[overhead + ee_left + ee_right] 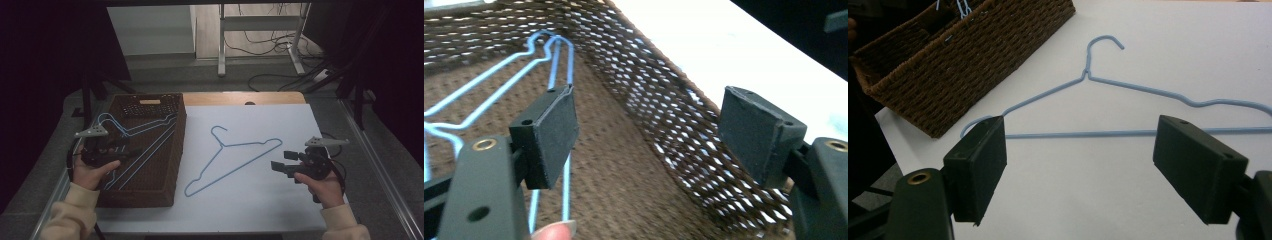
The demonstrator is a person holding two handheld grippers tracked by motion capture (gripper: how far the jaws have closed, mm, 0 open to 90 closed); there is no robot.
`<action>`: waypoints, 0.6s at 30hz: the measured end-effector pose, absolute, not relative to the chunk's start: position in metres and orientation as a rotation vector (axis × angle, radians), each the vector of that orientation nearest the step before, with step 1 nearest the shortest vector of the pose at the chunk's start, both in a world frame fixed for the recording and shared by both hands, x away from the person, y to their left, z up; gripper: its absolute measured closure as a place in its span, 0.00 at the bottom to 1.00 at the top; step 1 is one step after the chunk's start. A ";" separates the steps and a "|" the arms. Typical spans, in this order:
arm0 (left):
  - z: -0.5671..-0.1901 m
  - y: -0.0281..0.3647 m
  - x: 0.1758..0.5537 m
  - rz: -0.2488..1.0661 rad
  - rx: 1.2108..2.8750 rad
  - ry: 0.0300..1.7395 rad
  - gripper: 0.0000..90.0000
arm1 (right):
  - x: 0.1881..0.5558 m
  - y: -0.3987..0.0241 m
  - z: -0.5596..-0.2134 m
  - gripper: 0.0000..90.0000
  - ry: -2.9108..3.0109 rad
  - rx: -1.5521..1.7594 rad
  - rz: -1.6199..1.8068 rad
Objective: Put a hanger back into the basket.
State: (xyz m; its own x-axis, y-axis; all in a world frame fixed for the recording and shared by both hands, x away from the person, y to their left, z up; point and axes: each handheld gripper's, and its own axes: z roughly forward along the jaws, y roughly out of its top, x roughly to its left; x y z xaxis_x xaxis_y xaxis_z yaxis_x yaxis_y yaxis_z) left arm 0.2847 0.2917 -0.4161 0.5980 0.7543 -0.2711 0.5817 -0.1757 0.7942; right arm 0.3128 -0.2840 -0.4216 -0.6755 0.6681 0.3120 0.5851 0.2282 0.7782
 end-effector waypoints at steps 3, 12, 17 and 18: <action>-0.416 0.280 0.278 0.204 1.879 1.041 0.27 | 0.313 -0.284 -0.422 0.23 2.390 1.231 1.453; -0.421 0.246 0.266 0.160 1.952 0.966 0.26 | 0.313 -0.285 -0.424 0.23 2.386 1.237 1.437; -0.426 0.235 0.265 0.136 1.971 0.951 0.25 | 0.314 -0.285 -0.425 0.23 2.392 1.237 1.424; -0.427 0.233 0.265 0.131 1.972 0.948 0.25 | 0.314 -0.285 -0.426 0.23 2.396 1.238 1.418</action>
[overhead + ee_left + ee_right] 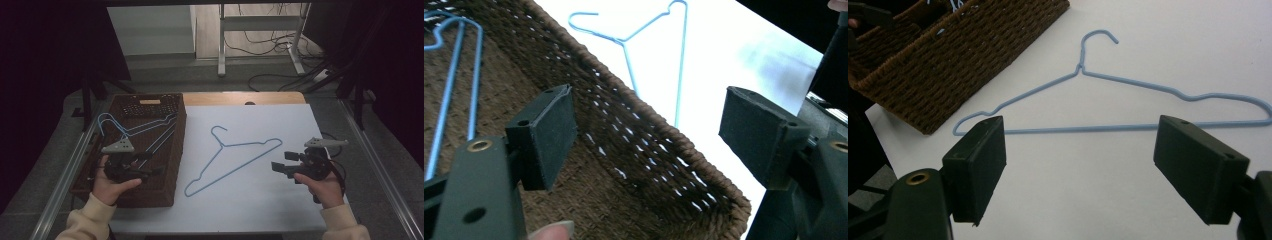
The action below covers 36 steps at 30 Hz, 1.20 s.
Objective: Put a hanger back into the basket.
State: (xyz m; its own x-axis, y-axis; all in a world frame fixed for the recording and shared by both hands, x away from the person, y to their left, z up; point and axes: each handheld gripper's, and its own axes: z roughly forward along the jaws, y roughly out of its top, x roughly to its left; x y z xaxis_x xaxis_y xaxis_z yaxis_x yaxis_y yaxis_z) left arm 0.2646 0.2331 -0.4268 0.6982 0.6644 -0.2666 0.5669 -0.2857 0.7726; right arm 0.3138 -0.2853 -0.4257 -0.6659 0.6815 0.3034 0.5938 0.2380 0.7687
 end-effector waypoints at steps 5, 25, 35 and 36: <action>-0.429 0.230 0.263 0.123 1.976 0.941 0.26 | 0.314 -0.283 -0.429 0.23 2.408 1.231 1.385; -0.427 0.232 0.261 0.134 1.967 0.938 0.25 | 0.316 -0.247 -0.434 0.26 2.452 1.150 1.266; -0.431 0.228 0.263 0.130 1.988 0.938 0.25 | 0.332 -0.186 -0.456 0.45 2.594 1.082 1.077; -0.430 0.228 0.263 0.130 1.988 0.938 0.25 | 0.333 -0.179 -0.458 0.48 2.611 1.069 1.061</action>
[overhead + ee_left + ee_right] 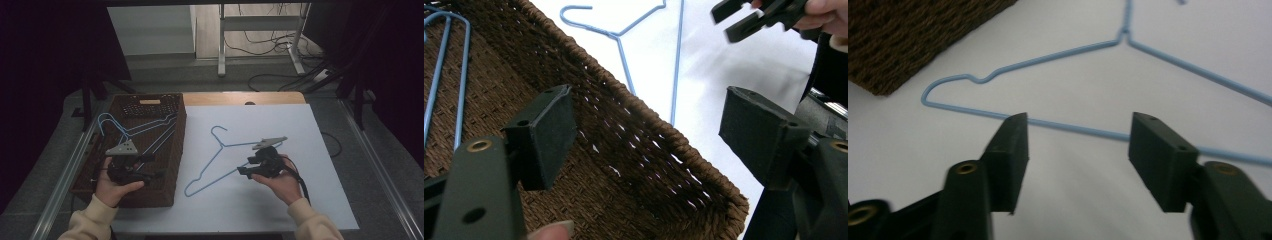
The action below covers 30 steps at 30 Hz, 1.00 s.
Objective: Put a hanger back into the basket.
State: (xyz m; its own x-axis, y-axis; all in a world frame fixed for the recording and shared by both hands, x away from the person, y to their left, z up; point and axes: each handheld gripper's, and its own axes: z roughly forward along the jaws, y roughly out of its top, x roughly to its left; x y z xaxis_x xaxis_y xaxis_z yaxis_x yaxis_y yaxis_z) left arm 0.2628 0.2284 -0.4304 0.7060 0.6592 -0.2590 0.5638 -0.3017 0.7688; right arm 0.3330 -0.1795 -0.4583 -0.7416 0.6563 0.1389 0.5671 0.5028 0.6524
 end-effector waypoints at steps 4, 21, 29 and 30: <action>-0.429 0.230 0.262 0.131 1.983 0.936 0.25 | 0.338 -0.152 -0.465 0.60 2.680 1.013 1.027; -0.428 0.232 0.260 0.135 1.976 0.942 0.26 | 0.351 -0.092 -0.499 0.99 2.808 0.952 0.764; -0.428 0.233 0.260 0.138 1.971 0.946 0.26 | 0.350 -0.082 -0.508 0.99 2.840 0.917 0.706; -0.428 0.234 0.260 0.138 1.971 0.947 0.26 | 0.350 -0.083 -0.508 0.99 2.837 0.918 0.706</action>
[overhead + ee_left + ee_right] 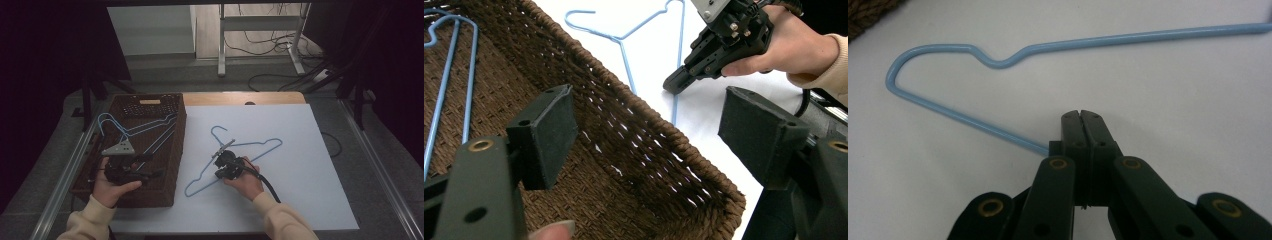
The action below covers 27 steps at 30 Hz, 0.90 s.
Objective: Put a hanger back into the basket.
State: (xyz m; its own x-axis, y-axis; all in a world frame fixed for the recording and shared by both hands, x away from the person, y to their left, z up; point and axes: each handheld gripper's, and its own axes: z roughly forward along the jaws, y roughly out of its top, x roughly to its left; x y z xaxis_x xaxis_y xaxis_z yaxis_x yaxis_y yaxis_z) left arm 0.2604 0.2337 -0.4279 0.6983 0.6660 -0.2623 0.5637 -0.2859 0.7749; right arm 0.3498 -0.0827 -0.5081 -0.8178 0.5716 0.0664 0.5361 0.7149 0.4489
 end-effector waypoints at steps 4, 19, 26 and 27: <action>-0.428 0.235 0.260 0.139 1.968 0.951 0.26 | 0.350 -0.086 -0.509 0.99 2.847 0.931 0.702; -0.428 0.234 0.263 0.130 1.975 0.955 0.26 | 0.311 -0.132 -0.504 0.99 2.897 0.942 0.630; -0.428 0.233 0.264 0.129 1.979 0.952 0.26 | 0.288 -0.169 -0.501 0.99 2.904 0.973 0.604; -0.428 0.232 0.264 0.130 1.979 0.953 0.26 | 0.286 -0.174 -0.501 0.99 2.906 0.976 0.601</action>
State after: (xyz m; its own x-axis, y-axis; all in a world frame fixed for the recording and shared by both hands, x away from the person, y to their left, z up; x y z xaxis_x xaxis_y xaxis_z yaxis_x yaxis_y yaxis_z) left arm 0.2637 0.2324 -0.4278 0.6964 0.6667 -0.2658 0.5714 -0.2909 0.7674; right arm 0.2860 -0.1737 -0.5008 -0.8046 0.5847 0.1034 0.5778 0.7308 0.3635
